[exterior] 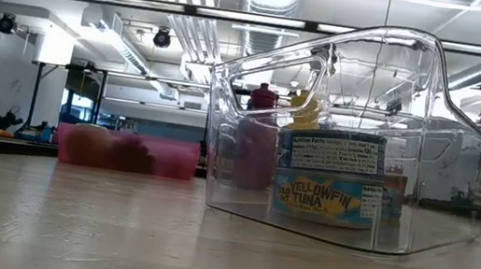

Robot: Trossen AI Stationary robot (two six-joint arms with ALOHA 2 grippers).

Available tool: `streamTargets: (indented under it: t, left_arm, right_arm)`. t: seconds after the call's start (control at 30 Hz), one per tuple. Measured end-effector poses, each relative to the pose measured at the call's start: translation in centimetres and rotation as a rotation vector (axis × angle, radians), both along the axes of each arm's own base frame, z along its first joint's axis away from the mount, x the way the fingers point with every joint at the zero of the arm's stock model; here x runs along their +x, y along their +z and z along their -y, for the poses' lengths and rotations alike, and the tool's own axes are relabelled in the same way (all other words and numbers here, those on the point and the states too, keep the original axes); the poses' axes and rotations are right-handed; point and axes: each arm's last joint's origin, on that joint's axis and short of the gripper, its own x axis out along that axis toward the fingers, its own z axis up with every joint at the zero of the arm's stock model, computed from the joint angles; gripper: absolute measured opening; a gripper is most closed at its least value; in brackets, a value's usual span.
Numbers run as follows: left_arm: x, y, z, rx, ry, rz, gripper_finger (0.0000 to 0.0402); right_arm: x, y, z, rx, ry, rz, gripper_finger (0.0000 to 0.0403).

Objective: Pick & Place Food Item
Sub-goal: Put the tomato into the pink bin

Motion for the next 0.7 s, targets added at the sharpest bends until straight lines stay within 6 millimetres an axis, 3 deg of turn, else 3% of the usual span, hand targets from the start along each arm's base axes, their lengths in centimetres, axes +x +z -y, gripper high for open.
streamTargets:
  t: [0.37,0.7]
  left_arm:
    - [0.0,0.0,0.0,-0.007,0.014,0.003,0.0351]
    - [0.0,0.0,-0.3,0.002,0.101,0.011,0.0349]
  right_arm:
    - [1.4,-6.6,5.0,0.236,-0.053,-0.265,0.0015]
    - [3.4,-13.1,9.9,0.375,-0.067,-0.265,0.0008]
